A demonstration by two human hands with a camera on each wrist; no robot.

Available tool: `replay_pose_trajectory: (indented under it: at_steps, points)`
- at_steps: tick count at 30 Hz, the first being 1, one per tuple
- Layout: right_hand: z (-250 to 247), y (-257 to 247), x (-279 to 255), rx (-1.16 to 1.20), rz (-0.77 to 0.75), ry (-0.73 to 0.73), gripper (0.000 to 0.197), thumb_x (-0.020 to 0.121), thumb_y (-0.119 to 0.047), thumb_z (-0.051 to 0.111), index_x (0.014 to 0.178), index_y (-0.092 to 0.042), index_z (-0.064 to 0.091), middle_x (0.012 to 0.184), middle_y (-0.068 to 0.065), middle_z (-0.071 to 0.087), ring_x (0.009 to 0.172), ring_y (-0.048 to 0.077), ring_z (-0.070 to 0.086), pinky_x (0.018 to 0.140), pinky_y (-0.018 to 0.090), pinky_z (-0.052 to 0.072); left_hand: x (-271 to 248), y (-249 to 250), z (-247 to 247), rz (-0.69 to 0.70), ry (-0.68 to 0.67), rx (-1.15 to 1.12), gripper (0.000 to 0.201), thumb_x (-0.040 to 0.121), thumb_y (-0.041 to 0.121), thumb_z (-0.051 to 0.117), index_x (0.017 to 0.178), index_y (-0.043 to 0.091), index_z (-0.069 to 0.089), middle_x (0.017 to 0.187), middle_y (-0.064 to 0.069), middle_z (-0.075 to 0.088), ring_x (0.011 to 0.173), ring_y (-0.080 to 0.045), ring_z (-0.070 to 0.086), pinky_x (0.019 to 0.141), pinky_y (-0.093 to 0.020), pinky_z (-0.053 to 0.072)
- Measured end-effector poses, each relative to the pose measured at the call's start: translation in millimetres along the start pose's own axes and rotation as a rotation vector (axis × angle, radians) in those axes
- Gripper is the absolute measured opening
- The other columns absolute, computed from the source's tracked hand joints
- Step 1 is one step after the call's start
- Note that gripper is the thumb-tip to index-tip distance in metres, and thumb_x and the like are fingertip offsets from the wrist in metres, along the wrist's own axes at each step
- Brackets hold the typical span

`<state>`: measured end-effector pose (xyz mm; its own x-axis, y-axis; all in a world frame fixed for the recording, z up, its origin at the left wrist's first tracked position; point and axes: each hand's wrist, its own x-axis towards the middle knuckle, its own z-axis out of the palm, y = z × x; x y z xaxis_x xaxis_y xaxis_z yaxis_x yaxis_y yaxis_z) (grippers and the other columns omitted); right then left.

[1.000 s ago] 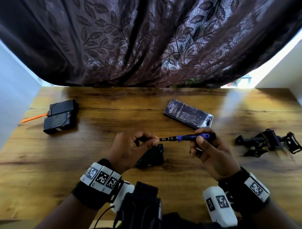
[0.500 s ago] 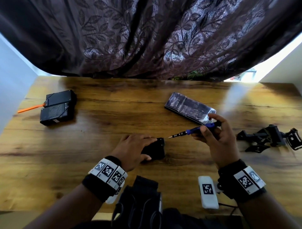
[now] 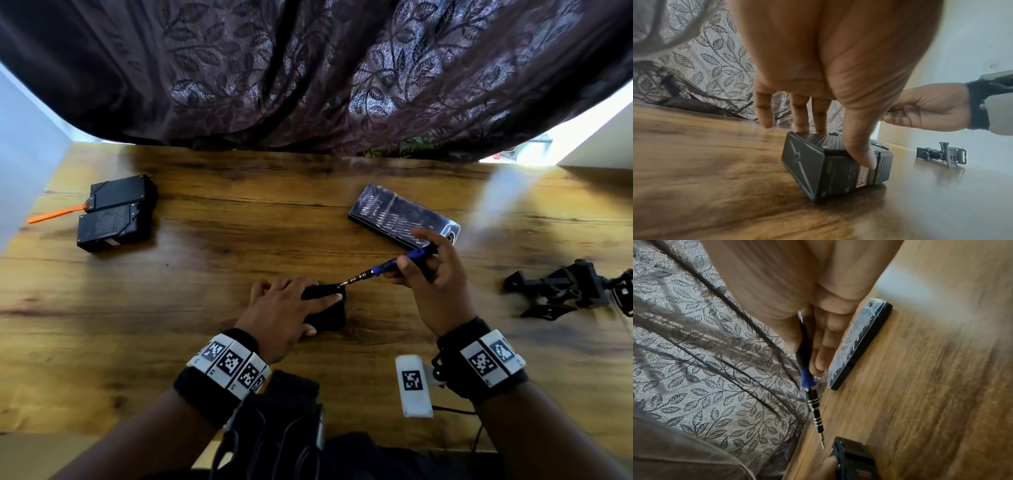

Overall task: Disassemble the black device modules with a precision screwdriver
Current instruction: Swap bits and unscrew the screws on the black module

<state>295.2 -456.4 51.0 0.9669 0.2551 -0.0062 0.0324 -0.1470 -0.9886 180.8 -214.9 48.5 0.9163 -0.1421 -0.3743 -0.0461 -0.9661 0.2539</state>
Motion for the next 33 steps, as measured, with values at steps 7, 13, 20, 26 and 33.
replay_pose_trajectory:
  at_steps: [7,13,20,26,33]
  points:
    - [3.1,-2.3,2.1,-0.036,-0.012,-0.025,0.043,0.095,0.000,0.063,0.133,-0.015,0.049,0.094,0.015,0.071,0.080,0.022,0.076,0.074,0.031,0.063,1.1,-0.8,1.2,-0.008,0.012,-0.009,0.071,0.100,0.042,0.055,0.150,0.063,0.008,0.158,0.010,0.021,0.140,-0.022,0.024,0.113,-0.056,0.022]
    - [4.3,-5.6,4.8,-0.088,-0.041,-0.027,0.043,0.094,-0.001,0.065,0.132,-0.015,0.051,0.093,0.010,0.072,0.081,0.020,0.076,0.074,0.032,0.063,0.4,-1.3,-1.9,-0.002,0.009,-0.023,0.069,0.101,0.043,0.054,0.149,0.064,0.010,0.158,0.012,0.020,0.138,-0.020,0.025,0.114,-0.056,0.020]
    - [11.6,-32.5,7.3,-0.524,-0.376,-0.134,0.053,0.092,-0.009,0.072,0.139,-0.025,0.051,0.092,-0.016,0.064,0.082,-0.006,0.066,0.077,0.004,0.049,0.5,-0.4,-4.4,0.003,0.005,-0.008,0.068,0.101,0.042,0.053,0.151,0.063,0.012,0.159,0.011,0.021,0.138,-0.021,0.025,0.113,-0.056,0.021]
    - [32.5,-76.7,22.8,-0.751,-0.630,-0.499,0.043,0.101,-0.015,0.057,0.144,-0.015,0.055,0.124,-0.004,0.057,0.101,0.001,0.055,0.086,0.019,0.051,0.0,3.1,-5.7,-0.006,0.032,-0.008,0.067,0.101,0.040,0.055,0.150,0.063,0.016,0.156,0.011,0.025,0.136,-0.021,0.026,0.109,-0.052,0.024]
    - [52.3,-104.3,31.1,-0.909,-0.615,-0.725,0.024,0.100,-0.013,0.058,0.123,-0.015,0.067,0.115,0.001,0.062,0.094,0.017,0.065,0.073,0.039,0.059,1.0,1.4,-4.6,-0.018,0.053,-0.051,0.065,0.099,0.042,0.057,0.148,0.065,0.020,0.153,0.014,0.030,0.134,-0.019,0.028,0.103,-0.048,0.027]
